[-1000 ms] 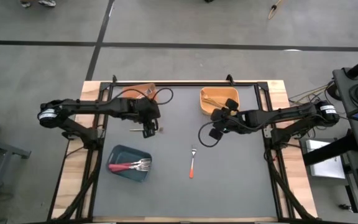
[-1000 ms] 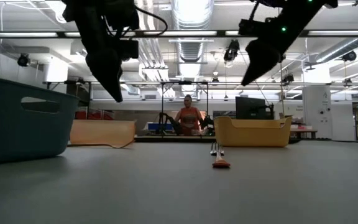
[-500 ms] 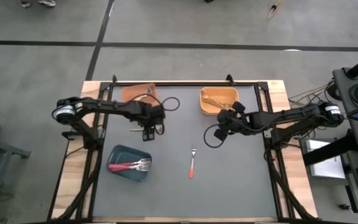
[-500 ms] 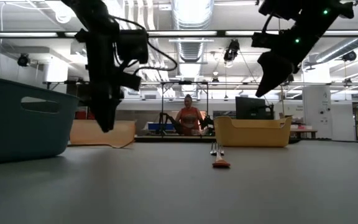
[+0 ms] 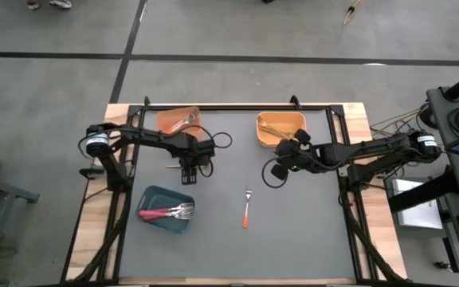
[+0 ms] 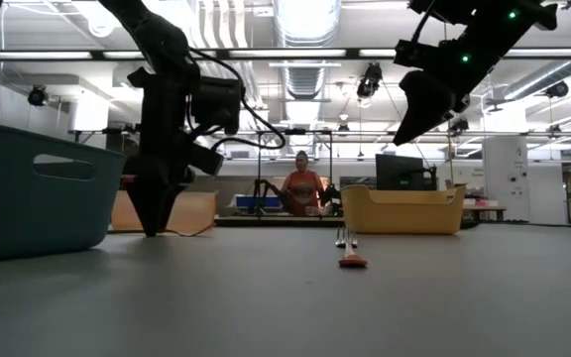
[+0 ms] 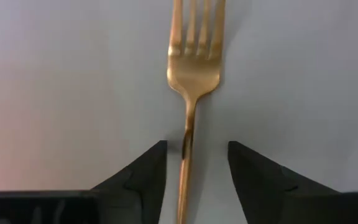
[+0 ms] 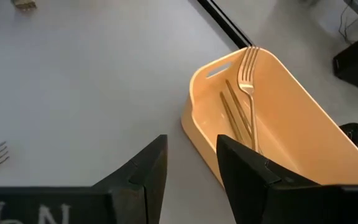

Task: Sort silverware by color (type)
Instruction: Put the gold fork into the yellow bin

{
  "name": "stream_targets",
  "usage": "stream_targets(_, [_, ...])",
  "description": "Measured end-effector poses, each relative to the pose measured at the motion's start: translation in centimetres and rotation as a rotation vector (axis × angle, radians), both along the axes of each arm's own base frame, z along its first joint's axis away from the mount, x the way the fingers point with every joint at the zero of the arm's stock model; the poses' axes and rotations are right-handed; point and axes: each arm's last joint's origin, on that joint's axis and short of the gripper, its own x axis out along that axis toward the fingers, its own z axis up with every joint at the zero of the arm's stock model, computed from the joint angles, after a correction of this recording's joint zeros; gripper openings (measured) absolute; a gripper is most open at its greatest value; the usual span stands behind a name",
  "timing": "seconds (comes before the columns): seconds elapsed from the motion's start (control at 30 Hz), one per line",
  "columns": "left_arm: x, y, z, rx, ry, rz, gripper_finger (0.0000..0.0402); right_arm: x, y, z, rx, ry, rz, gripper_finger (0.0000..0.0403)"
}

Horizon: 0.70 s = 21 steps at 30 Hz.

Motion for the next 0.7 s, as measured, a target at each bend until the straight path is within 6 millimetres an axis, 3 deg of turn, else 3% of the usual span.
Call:
stream_targets(0.13, [0.0,0.0,-0.1,-0.006,-0.002,-0.006,0.0106,0.0,0.0,0.0,0.010,-0.015,-0.011,0.0127])
stream_targets(0.3, [0.1,0.0,0.3,0.010,-0.039,0.008,0.0014,0.1,0.0,0.1,0.036,-0.048,-0.040,0.0129])
stream_targets(0.47, [0.3,-0.3,1.4,0.085,-0.103,0.045,0.0003,0.5,0.1,0.5,0.054,-0.125,-0.053,0.0125])
stream_targets(0.7, [1.7,-2.5,5.3,0.156,-0.426,0.116,0.0002,1.7,0.4,2.0,-0.026,-0.253,0.046,0.0114])
